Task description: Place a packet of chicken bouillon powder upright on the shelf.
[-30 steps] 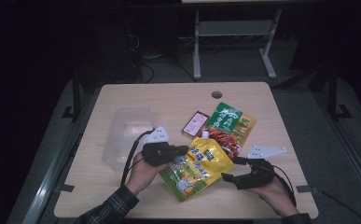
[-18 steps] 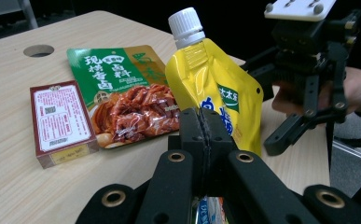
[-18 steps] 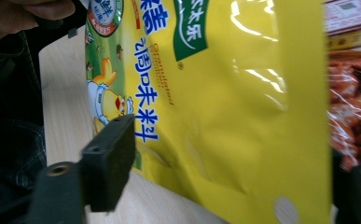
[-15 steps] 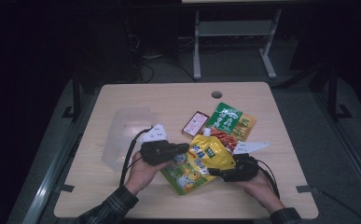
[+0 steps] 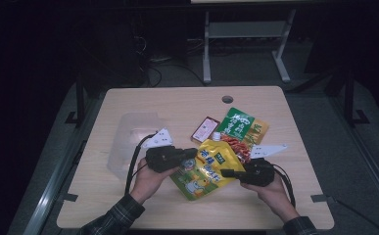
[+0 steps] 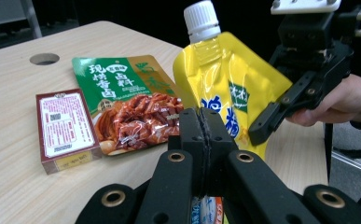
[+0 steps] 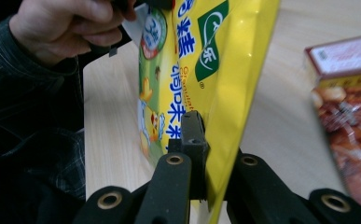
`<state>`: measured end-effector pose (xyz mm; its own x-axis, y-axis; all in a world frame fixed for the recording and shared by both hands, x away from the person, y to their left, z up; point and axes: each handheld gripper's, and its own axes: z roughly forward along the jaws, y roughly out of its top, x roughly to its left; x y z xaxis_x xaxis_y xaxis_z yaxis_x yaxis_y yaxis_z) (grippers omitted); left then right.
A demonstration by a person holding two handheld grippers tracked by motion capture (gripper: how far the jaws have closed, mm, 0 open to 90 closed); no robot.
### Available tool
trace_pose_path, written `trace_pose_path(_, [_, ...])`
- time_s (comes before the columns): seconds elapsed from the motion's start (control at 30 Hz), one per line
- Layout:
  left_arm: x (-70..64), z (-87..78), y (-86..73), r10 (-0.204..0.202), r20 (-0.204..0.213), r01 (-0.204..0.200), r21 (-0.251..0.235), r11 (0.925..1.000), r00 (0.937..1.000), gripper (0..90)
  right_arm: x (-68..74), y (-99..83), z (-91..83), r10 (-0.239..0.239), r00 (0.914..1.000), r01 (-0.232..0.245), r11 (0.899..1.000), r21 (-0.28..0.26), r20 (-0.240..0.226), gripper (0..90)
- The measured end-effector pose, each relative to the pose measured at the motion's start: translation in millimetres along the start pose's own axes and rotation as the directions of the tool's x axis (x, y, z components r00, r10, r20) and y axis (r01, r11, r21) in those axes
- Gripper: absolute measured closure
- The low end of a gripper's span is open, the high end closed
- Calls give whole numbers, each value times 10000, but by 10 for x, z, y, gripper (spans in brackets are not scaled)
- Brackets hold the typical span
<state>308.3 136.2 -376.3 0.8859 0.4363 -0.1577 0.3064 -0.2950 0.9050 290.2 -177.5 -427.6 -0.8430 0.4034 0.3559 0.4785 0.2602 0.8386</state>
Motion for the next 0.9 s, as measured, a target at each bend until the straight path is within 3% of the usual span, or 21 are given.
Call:
trace_pose_path(0.33, [53, -13, -52, -240, -149, 241, 116, 9996, 9996, 897, -8, 248, -190, -390, 9989, 406, 9969, -677, 261, 891])
trace_pose_path(0.57, [70, -17, -62, -113, -321, 121, 259, 9996, 9994, 872, 4, 326, -217, -665, 9974, 681, 9956, -639, 259, 894])
trace_pose_path(0.67, [69, -28, -72, 46, -488, -29, 355, 9994, 9988, 820, 5, 350, -238, -744, 9969, 758, 9951, -634, 240, 894])
trace_pose_path(0.9, [-35, -114, -104, 541, -872, -473, 778, 9958, 9947, 558, 26, 424, -259, -909, 9957, 918, 9933, -696, 169, 896])
